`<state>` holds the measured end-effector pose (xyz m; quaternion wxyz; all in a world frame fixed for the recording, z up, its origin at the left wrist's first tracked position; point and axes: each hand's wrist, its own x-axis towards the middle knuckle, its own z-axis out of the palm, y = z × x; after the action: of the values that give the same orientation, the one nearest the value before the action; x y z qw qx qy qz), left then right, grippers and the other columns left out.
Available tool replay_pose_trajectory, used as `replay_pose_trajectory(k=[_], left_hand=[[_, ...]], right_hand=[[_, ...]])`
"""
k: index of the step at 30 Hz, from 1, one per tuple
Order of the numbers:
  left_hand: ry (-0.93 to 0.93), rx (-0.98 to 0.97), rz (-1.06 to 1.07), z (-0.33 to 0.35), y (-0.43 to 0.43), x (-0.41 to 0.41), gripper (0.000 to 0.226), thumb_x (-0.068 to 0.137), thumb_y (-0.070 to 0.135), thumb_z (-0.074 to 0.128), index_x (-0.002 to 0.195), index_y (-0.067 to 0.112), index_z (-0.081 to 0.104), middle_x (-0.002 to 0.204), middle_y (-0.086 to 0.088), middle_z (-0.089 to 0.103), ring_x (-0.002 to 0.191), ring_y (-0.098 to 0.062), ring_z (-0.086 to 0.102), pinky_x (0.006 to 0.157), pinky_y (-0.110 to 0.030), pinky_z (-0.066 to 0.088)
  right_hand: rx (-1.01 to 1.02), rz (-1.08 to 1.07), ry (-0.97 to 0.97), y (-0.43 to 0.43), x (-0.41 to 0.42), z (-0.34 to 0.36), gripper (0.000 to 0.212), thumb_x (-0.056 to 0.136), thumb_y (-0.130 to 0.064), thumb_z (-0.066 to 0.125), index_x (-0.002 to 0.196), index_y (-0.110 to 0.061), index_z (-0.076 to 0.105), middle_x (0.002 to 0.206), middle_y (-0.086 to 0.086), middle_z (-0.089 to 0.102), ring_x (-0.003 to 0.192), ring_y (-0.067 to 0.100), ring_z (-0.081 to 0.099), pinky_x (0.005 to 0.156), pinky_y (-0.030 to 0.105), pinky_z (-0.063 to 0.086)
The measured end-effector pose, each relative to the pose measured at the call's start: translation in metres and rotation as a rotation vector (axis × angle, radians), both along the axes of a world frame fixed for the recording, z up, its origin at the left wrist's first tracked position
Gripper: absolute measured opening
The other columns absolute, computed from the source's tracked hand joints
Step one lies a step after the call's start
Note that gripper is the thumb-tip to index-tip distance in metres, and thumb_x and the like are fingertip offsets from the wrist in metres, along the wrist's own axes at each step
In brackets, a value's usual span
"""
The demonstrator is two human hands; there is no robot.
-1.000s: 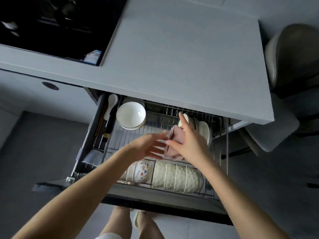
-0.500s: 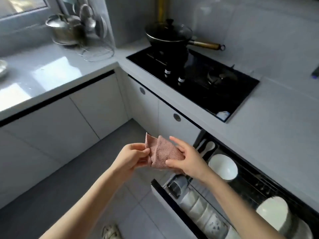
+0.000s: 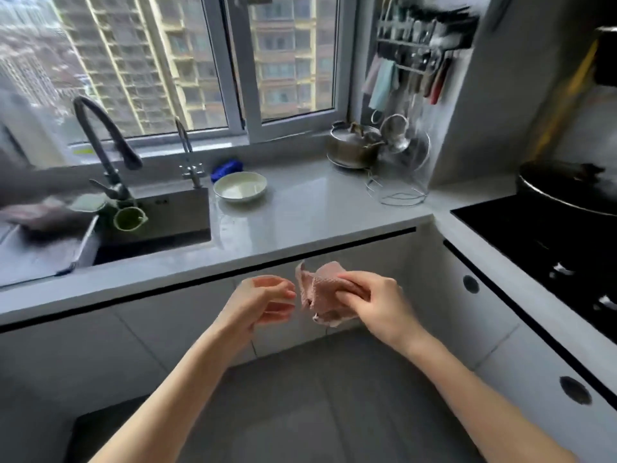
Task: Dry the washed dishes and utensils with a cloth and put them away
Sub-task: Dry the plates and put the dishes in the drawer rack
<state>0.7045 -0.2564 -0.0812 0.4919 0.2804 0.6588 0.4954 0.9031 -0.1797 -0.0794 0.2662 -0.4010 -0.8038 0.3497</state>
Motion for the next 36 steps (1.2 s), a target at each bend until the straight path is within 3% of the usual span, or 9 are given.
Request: replay_pose_trajectory(k=[4,9,13,17,20,24,29,32,36], left_hand=[[-0.031,0.012,0.182,-0.004,0.027,-0.076,0.011,0.09,0.006,0.059,0.099,0.002,0.064,0.097,-0.019,0.069,0.085,-0.031,0.069,0.073,-0.035,0.059],[-0.171,-0.048,0.403,-0.035,0.093,-0.153,0.012,0.094,0.004,0.05,0.104,-0.002,0.053,0.091,-0.021,0.06,0.079,-0.031,0.064,0.065,-0.035,0.058],[-0.242,-0.101,0.512,-0.066,0.17,-0.209,0.021,0.094,0.001,0.044,0.114,-0.007,0.047,0.091,-0.02,0.056,0.085,-0.035,0.061,0.071,-0.04,0.055],[-0.318,-0.136,0.642,-0.09,0.262,-0.267,0.032,0.094,0.002,0.045,0.125,-0.008,0.044,0.103,-0.024,0.052,0.094,-0.04,0.055,0.079,-0.041,0.049],[-0.362,-0.187,0.731,-0.109,0.324,-0.307,0.037,0.094,0.004,0.048,0.13,-0.007,0.043,0.112,-0.025,0.047,0.095,-0.04,0.054,0.08,-0.042,0.049],[-0.419,-0.219,0.843,-0.135,0.387,-0.354,0.038,0.093,0.004,0.053,0.128,-0.008,0.045,0.109,-0.024,0.047,0.092,-0.037,0.054,0.079,-0.041,0.05],[-0.467,-0.235,0.941,-0.159,0.431,-0.388,0.034,0.089,-0.002,0.055,0.123,-0.007,0.051,0.11,-0.02,0.061,0.092,-0.033,0.061,0.072,-0.038,0.051],[-0.488,-0.249,0.993,-0.173,0.447,-0.404,0.039,0.087,-0.008,0.055,0.125,-0.007,0.049,0.123,-0.021,0.057,0.109,-0.039,0.058,0.076,-0.046,0.051],[-0.382,-0.364,1.008,-0.179,0.456,-0.413,0.038,0.084,-0.016,0.053,0.121,-0.007,0.052,0.122,-0.023,0.058,0.109,-0.04,0.058,0.087,-0.05,0.052]], right_hand=[[-0.002,0.086,0.076,0.05,-0.062,0.012,0.027,0.084,-0.018,0.07,0.11,-0.025,0.071,0.105,-0.015,0.07,0.099,0.001,0.064,0.092,0.023,0.05],[0.024,0.144,0.061,0.122,-0.121,0.01,0.028,0.085,-0.012,0.069,0.11,-0.023,0.07,0.099,-0.017,0.068,0.096,-0.004,0.062,0.084,0.006,0.044],[0.063,0.126,0.013,0.205,-0.175,-0.003,0.026,0.083,-0.014,0.07,0.106,-0.025,0.072,0.096,-0.011,0.072,0.09,0.006,0.066,0.083,0.02,0.048],[0.002,0.157,-0.004,0.303,-0.241,-0.021,0.023,0.083,-0.01,0.067,0.092,-0.031,0.071,0.076,-0.015,0.072,0.066,0.0,0.068,0.07,0.011,0.048],[-0.007,0.157,-0.043,0.374,-0.289,-0.034,0.022,0.082,-0.009,0.068,0.092,-0.029,0.072,0.069,-0.019,0.068,0.067,-0.007,0.063,0.063,0.004,0.04],[-0.057,0.188,-0.102,0.443,-0.344,-0.053,0.021,0.082,-0.011,0.069,0.094,-0.028,0.072,0.072,-0.014,0.068,0.07,0.004,0.063,0.062,0.006,0.04],[-0.115,0.245,-0.172,0.488,-0.391,-0.076,0.024,0.083,-0.009,0.067,0.088,-0.033,0.066,0.067,-0.012,0.067,0.06,-0.017,0.058,0.061,0.004,0.04],[-0.147,0.242,-0.218,0.505,-0.409,-0.087,0.021,0.083,-0.011,0.066,0.092,-0.029,0.07,0.067,-0.016,0.065,0.064,-0.006,0.061,0.061,0.008,0.039],[-0.17,0.223,-0.267,0.515,-0.423,-0.096,0.021,0.082,-0.014,0.067,0.098,-0.027,0.071,0.07,-0.014,0.065,0.076,0.008,0.062,0.065,0.018,0.041]])
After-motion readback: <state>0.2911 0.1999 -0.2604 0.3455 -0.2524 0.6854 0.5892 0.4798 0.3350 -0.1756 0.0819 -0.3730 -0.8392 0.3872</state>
